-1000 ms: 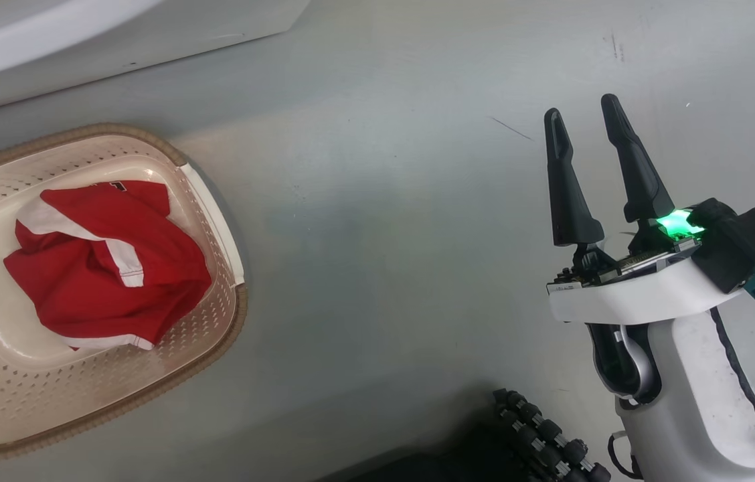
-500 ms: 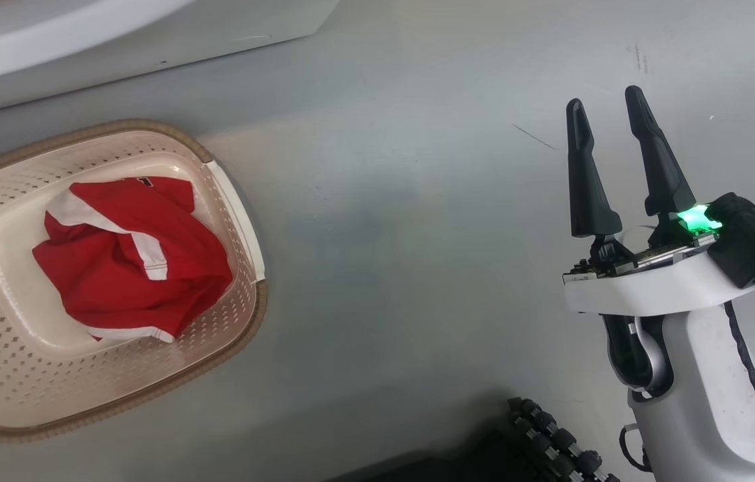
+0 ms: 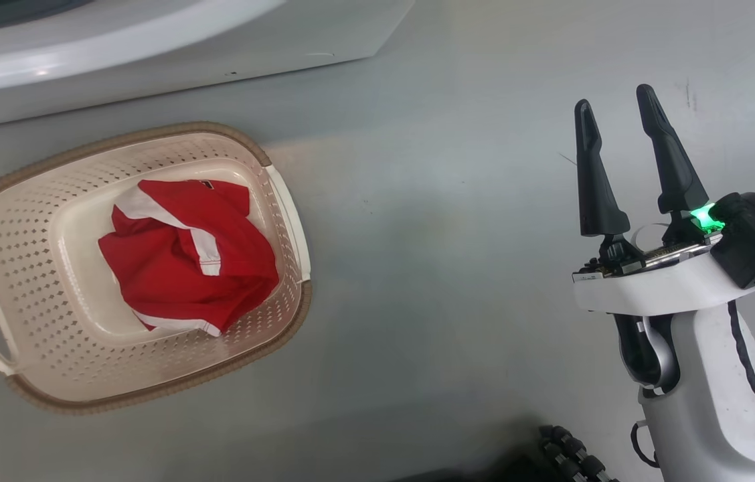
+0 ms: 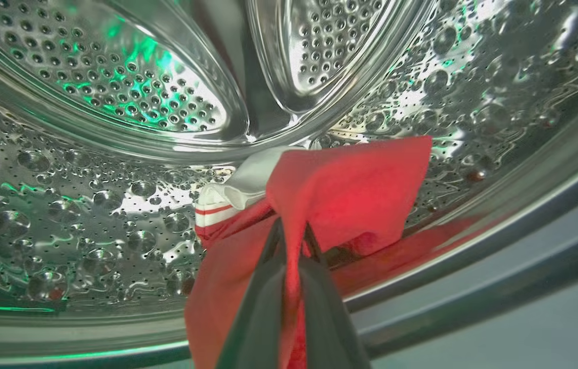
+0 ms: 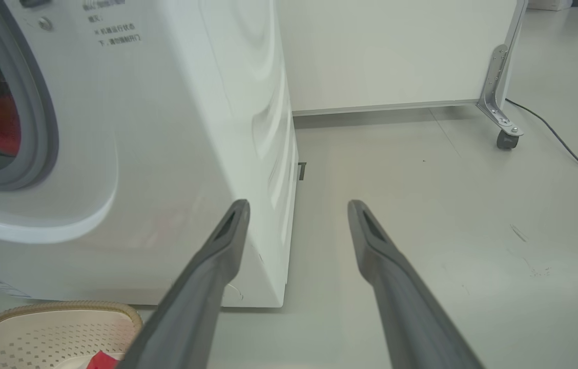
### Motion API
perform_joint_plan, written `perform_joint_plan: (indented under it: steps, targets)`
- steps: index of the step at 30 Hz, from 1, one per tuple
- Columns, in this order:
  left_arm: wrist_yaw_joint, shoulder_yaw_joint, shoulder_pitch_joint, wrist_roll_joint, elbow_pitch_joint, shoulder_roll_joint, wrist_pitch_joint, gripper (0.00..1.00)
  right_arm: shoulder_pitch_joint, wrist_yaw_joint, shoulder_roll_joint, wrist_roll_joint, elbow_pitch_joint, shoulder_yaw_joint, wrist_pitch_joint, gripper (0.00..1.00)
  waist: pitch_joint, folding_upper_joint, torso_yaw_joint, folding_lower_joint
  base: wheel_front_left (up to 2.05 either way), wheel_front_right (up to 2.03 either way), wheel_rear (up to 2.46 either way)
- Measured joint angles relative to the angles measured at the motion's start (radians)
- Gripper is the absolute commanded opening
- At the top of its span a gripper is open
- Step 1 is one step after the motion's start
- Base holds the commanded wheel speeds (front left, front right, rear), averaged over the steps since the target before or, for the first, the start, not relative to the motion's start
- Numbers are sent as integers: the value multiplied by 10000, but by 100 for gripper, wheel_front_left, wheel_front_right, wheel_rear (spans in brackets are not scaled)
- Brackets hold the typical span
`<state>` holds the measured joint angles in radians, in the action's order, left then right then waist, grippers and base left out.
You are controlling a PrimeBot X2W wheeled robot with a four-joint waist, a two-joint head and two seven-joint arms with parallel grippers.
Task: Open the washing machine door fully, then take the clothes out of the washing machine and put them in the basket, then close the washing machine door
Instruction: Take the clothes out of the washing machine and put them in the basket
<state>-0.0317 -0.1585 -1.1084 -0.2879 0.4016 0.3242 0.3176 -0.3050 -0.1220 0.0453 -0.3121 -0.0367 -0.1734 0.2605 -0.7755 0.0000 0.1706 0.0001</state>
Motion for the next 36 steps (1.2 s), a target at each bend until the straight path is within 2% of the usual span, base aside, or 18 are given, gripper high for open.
perform_joint_plan:
  steps: [9,16,23,36]
  targets:
    - [477,579,1985,-539,-399,-955,-2537,0,140,0,8,307,169,25,0,100,793,0,-459,-1,0,0,0]
    - [802,869,3336,-633,-786,-1442,-4240,0,537,0,13,458,374,4,0,100,1517,0,-722,-1,0,0,0]
    - [886,982,4665,-715,-1034,-1885,-5636,0,972,0,13,545,566,6,0,100,2375,0,-899,-1,0,0,0]
    - [968,945,6533,-424,-1964,-1910,-5743,0,1967,0,10,706,878,88,0,100,4156,0,-1085,-1,0,0,0]
